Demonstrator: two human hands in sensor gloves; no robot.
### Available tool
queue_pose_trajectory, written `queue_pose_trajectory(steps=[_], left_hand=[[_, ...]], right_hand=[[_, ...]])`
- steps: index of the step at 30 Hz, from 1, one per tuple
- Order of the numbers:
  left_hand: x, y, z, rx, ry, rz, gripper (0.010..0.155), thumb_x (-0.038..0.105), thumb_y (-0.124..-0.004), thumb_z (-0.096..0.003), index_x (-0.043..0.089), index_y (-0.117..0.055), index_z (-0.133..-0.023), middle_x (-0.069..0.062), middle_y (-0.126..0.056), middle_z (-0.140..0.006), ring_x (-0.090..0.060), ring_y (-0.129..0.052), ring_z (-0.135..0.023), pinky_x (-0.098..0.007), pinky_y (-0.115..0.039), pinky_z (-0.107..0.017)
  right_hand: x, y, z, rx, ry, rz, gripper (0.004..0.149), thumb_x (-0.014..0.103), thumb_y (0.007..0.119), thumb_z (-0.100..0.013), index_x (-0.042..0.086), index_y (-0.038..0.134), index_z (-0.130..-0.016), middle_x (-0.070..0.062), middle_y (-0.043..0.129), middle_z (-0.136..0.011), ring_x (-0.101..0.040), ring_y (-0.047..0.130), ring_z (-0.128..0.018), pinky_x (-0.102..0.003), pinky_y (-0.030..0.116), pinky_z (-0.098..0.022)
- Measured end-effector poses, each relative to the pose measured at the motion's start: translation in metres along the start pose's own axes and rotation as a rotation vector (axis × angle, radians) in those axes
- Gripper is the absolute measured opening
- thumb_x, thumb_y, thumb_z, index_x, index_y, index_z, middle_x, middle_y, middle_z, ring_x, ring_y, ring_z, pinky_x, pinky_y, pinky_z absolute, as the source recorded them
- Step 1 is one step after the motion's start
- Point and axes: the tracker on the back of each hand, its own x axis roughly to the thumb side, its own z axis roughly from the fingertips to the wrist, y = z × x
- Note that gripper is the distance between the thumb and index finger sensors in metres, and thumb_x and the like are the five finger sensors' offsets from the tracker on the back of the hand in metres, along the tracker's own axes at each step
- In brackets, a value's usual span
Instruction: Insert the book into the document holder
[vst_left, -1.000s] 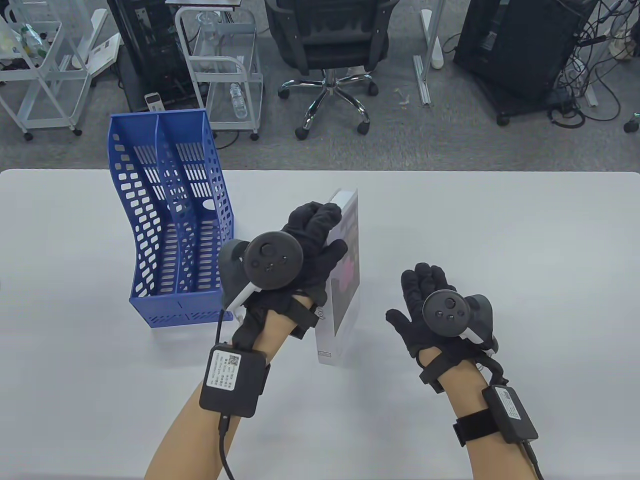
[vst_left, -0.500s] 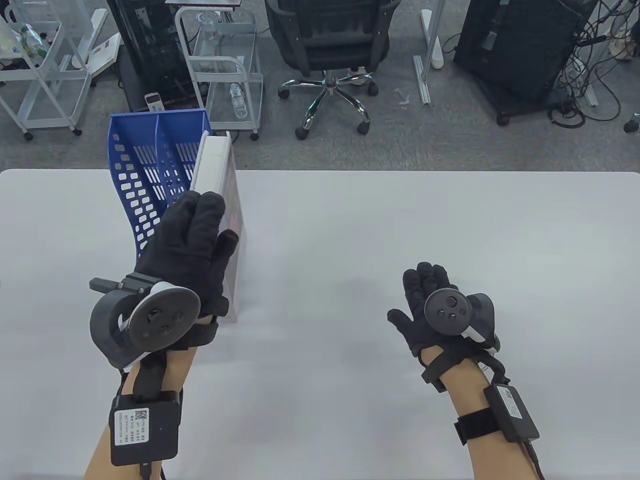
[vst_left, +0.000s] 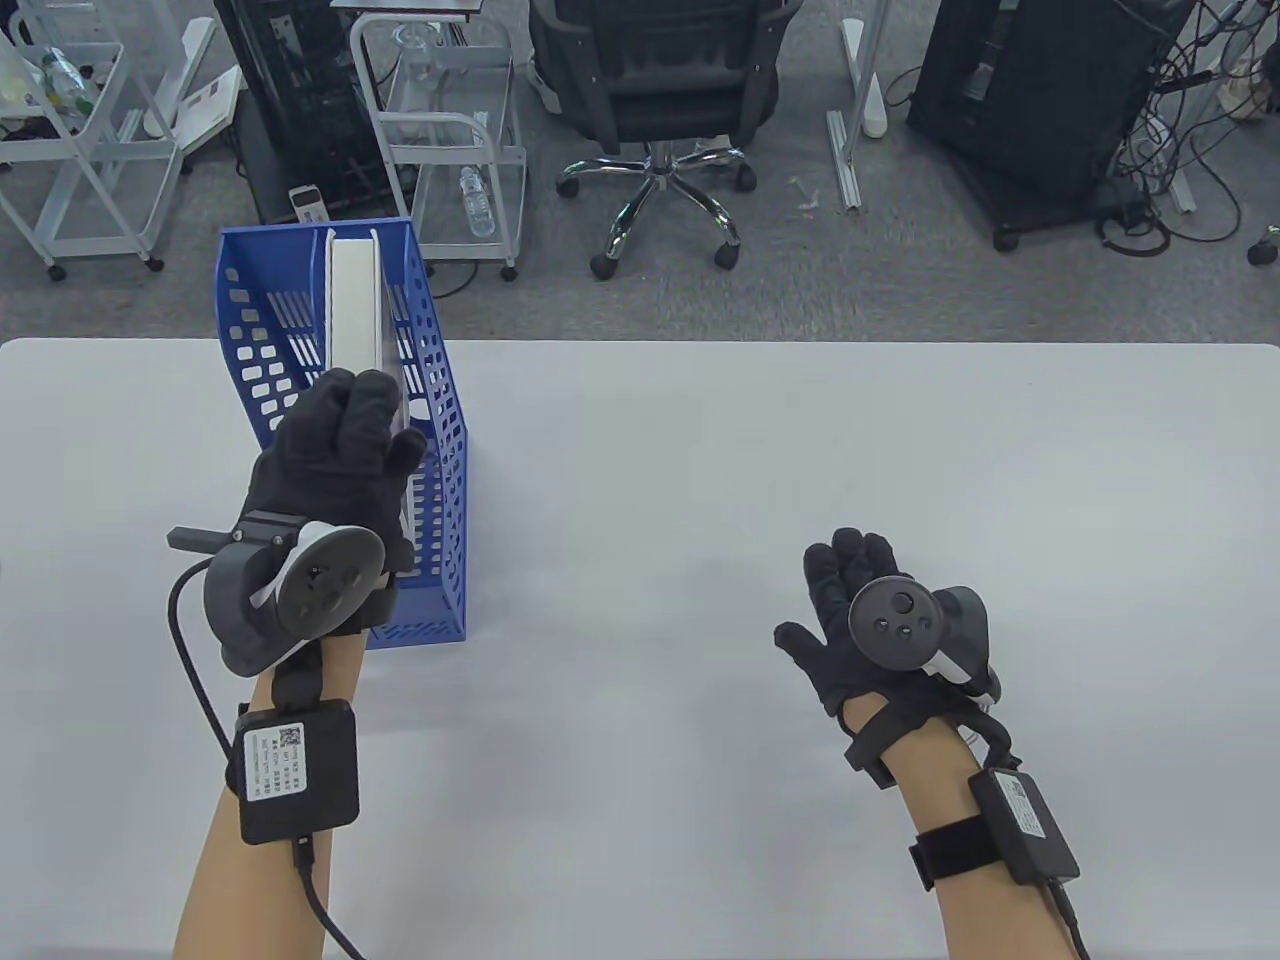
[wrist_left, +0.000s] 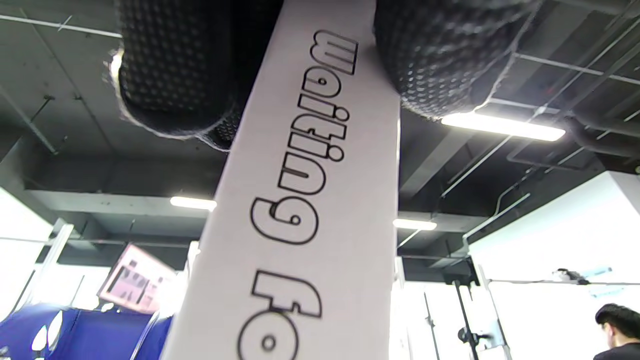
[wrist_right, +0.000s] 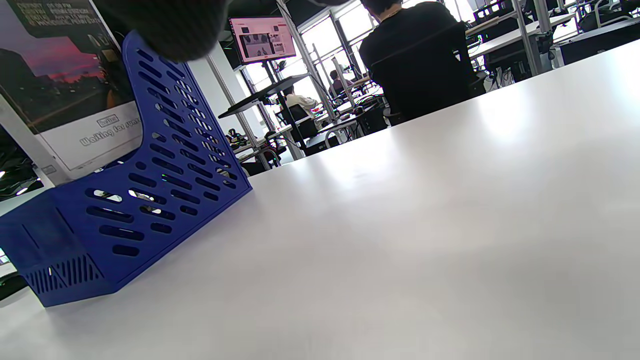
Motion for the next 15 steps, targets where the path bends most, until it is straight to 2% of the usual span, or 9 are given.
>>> queue_pose_trajectory(steps=[8,15], left_hand=[[-0.028,-0.057,0.017,-0.13,0.117,0.065,0.055,0.05,-0.086,-0.0376,0.038,-0.065,-0.087,0.011,-0.069,-0.089,-0.03,-0.105,-0.065,-0.036,-0.096,-0.039],[-0.04,-0.08,0.027,-0.175,0.144,0.065,0.051,0.05,-0.085,-0.0375,0.038,-0.067,-0.084,0.01,-0.072,-0.085,-0.03,-0.106,-0.063,-0.036,-0.097,-0.038]], right_hand=[[-0.001,0.001,-0.001,0.021,0.004,-0.011,0.08,0.051,0.074,-0.044,0.004,0.038,-0.098,-0.027,0.023,-0.104,-0.059,0.025,-0.094,-0.078,0.037,-0.059],[-0.001,0.002,-0.001,0.041,0.009,-0.01,0.08,0.052,0.074,-0.044,0.004,0.038,-0.098,-0.027,0.023,-0.104,-0.06,0.024,-0.094,-0.078,0.037,-0.059]])
